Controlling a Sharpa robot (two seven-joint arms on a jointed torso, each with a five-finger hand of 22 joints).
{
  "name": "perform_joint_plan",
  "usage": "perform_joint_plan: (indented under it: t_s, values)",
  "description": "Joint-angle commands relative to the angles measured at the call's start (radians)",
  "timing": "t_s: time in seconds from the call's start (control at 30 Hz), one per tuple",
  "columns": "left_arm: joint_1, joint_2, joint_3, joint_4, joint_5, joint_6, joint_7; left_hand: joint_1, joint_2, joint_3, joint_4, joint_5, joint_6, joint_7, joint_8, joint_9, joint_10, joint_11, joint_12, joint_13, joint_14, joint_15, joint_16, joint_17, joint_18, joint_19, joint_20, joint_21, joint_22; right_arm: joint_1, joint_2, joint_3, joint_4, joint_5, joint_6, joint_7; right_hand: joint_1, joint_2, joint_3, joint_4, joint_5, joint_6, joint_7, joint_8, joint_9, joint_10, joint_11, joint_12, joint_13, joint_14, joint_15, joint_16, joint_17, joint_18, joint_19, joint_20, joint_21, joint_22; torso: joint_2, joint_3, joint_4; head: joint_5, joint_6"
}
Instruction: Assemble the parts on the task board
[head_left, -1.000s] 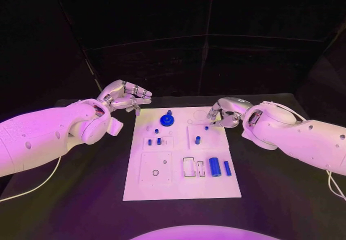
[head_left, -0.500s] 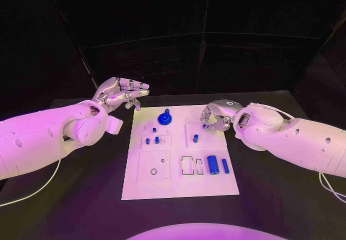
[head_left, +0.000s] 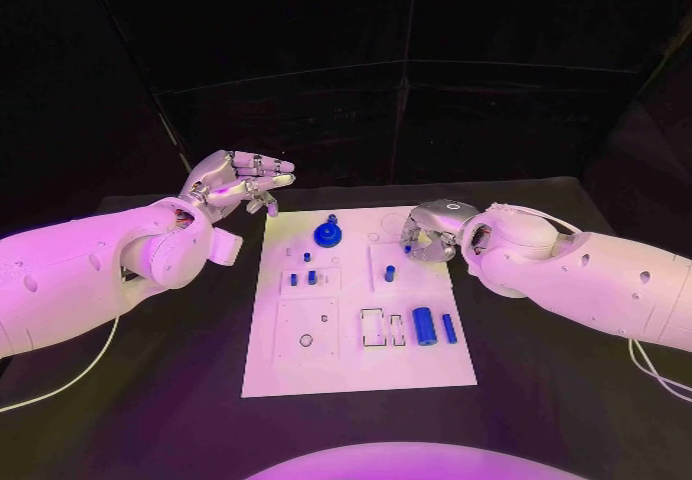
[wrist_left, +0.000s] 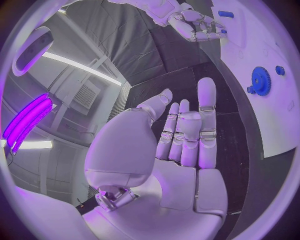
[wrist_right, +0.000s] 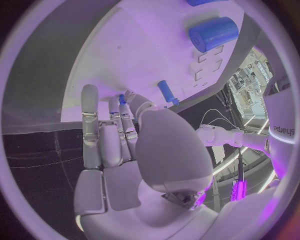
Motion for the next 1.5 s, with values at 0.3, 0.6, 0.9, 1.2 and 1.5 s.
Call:
perform_joint_plan:
  t_s: [0.3,0.6,0.9,1.2,1.5]
  values:
    - [0.002,0.002,0.001,0.0,0.011,0.035,-0.015,-0.01,0.004,-0.01,0.001,-0.005,-0.008,0.007,0.003,-0.002,-0.007,0.005,0.003,0.0,-0.004,0.001,0.0,0.008,0.011,-0.006,0.002,-0.005,-0.002,0.0,0.013,0.001,-0.012,-0.013,0.068,-0.01,-0.012,-0.009,0.054,-0.011,-0.022,0.034,-0.007,-0.004,0.0,0.048,-0.009,-0.013,-0.02,0.039,-0.014,0.017,0.013,0.014,0.004,-0.011,0.014,0.007,0.0,0.0008,0.0006,0.002,-0.005]
    - [0.002,0.004,0.001,-0.001,0.011,0.038,-0.022,-0.008,0.005,-0.011,0.0,-0.005,-0.009,0.007,0.003,-0.002,-0.009,0.006,0.003,0.0,-0.004,0.001,-0.001,0.006,0.012,-0.006,0.002,-0.005,-0.002,-0.001,0.022,0.001,-0.021,-0.013,0.07,-0.021,-0.023,-0.006,0.067,-0.009,-0.031,0.04,-0.008,-0.006,0.0,0.058,-0.01,-0.016,-0.023,0.041,-0.014,0.022,0.02,0.014,0.006,-0.012,0.019,0.011,0.0,0.0007,0.0002,0.002,-0.006]
    - [0.002,0.006,0.001,-0.003,0.011,0.035,-0.024,-0.004,0.007,-0.013,-0.001,-0.004,-0.012,0.008,0.002,-0.002,-0.013,0.007,0.003,0.0,-0.004,0.002,-0.001,0.003,0.012,-0.004,0.003,-0.006,-0.003,-0.005,0.029,0.001,-0.022,-0.029,0.076,-0.036,-0.021,0.007,0.112,-0.026,-0.059,0.061,-0.014,-0.006,0.002,0.078,-0.016,-0.02,-0.027,0.043,-0.019,0.03,0.028,0.01,0.015,-0.016,0.038,0.038,-0.001,0.0007,0.0005,0.002,-0.009]
    - [0.002,0.005,0.001,-0.003,0.011,0.032,-0.026,0.002,0.01,-0.014,-0.003,-0.004,-0.015,0.01,0.002,-0.002,-0.017,0.008,0.004,0.0,-0.005,0.002,-0.001,0.0,0.012,-0.003,0.003,-0.008,-0.005,-0.007,0.026,0.001,-0.011,-0.045,-0.008,-0.018,-0.024,0.012,0.139,-0.042,-0.061,0.09,-0.023,0.002,0.005,0.107,-0.026,-0.016,-0.025,0.043,-0.026,0.034,0.03,0.007,0.023,-0.021,0.056,0.062,-0.001,0.0007,0.0005,0.003,-0.009]
    - [0.002,0.004,0.001,-0.004,0.011,0.031,-0.028,0.006,0.012,-0.015,-0.004,-0.004,-0.019,0.011,0.001,-0.002,-0.022,0.009,0.004,-0.001,-0.007,0.003,-0.004,-0.006,0.011,-0.003,0.004,-0.009,-0.006,-0.008,0.015,0.001,0.006,-0.045,-0.061,-0.011,-0.024,0.01,0.145,-0.047,-0.061,0.092,-0.023,0.001,0.005,0.108,-0.027,-0.018,-0.026,0.044,-0.027,0.037,0.035,0.007,0.023,-0.023,0.059,0.065,-0.001,0.0008,0.0004,0.003,-0.01]
